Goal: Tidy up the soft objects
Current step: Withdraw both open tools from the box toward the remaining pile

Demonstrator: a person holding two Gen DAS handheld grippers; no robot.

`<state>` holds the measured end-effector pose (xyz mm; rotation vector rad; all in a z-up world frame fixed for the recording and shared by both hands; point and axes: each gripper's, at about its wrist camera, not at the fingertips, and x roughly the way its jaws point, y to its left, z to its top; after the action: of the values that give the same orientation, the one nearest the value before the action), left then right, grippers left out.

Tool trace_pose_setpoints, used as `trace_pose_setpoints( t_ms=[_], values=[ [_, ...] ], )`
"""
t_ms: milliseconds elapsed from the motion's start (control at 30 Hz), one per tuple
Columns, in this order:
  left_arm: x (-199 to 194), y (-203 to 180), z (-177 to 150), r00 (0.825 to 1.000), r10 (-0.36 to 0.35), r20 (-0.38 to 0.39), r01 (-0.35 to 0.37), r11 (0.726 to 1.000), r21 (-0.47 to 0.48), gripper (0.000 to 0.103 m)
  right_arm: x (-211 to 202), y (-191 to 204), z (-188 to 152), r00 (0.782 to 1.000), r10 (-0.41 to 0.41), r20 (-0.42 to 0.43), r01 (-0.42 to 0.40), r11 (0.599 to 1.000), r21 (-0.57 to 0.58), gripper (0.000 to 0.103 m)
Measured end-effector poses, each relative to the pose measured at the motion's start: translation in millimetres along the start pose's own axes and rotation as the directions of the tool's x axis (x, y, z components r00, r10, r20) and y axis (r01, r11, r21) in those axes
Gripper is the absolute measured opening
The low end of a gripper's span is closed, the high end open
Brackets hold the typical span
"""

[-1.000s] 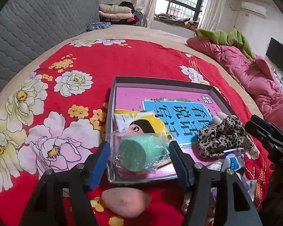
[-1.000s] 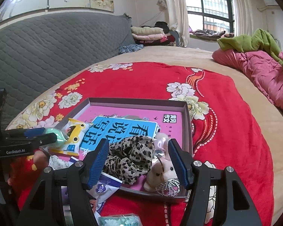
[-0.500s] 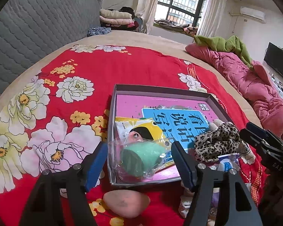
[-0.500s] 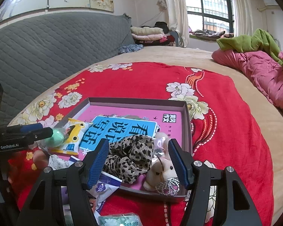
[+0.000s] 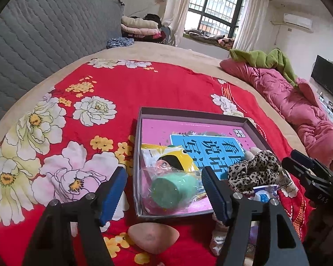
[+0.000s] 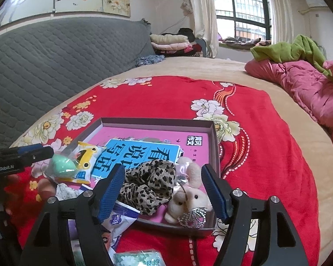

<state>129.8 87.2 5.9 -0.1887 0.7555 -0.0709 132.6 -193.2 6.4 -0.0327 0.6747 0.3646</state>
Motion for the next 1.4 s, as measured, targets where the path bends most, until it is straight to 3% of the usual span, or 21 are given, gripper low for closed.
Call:
trace_pose_setpoints(
  t_ms=[733, 1400],
  values=[
    [-40.8, 28.6, -1.9, 0.995, 0.066, 0.071, -0.060, 0.995, -0.079, 0.070, -35.2, -5.9, -0.1, 0.998, -0.041, 0.057, 0.040, 0.999, 0.022, 0.073],
    [-62.6, -31.2, -35.3, 0.999, 0.007, 0.031, -0.009, 0.998, 0.060, 0.070, -71.3, -0.3, -8.4, 0.997, -0.040, 0.073, 0.038, 0.999, 0.022, 0.074]
  ],
)
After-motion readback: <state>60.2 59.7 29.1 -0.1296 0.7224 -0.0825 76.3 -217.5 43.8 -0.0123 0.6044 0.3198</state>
